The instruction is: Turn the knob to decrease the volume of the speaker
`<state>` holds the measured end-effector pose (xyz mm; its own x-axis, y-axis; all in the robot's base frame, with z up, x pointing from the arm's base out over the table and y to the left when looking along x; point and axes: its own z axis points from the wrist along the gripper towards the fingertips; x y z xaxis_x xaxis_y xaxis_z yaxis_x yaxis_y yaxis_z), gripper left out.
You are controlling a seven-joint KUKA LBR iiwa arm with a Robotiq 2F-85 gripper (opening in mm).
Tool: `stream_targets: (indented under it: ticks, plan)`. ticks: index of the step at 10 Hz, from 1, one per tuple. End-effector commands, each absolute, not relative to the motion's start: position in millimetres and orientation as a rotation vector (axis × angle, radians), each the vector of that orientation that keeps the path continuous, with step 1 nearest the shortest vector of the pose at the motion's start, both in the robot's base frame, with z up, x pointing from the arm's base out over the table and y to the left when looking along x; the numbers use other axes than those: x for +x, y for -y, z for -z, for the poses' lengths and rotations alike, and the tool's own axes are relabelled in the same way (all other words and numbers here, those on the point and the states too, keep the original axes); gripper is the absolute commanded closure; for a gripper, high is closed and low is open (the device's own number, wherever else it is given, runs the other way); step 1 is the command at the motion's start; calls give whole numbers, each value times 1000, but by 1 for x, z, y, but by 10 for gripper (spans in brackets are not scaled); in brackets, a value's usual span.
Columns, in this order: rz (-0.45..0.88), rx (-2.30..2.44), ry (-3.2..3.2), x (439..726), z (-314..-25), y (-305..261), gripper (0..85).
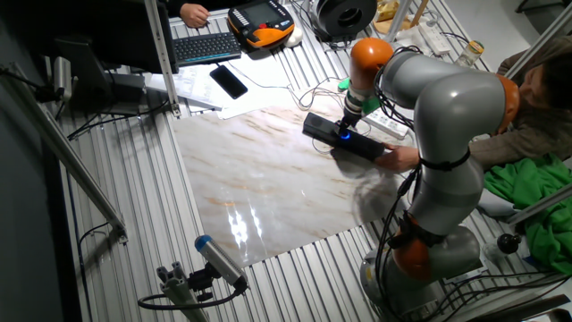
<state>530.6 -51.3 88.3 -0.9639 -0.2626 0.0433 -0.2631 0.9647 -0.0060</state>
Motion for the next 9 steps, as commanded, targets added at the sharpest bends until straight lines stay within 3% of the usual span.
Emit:
stream_targets:
  ticks: [1, 2, 4, 7, 9]
  plan:
    - [-7, 340, 3080, 531, -89, 51, 170]
    - [-9, 280, 3076, 529, -90, 51, 340]
    - [-51, 56, 3093, 517, -95, 43, 340]
    - [28, -89, 3049, 504, -101, 45, 850]
    - [8, -174, 3049, 494, -105, 44, 850]
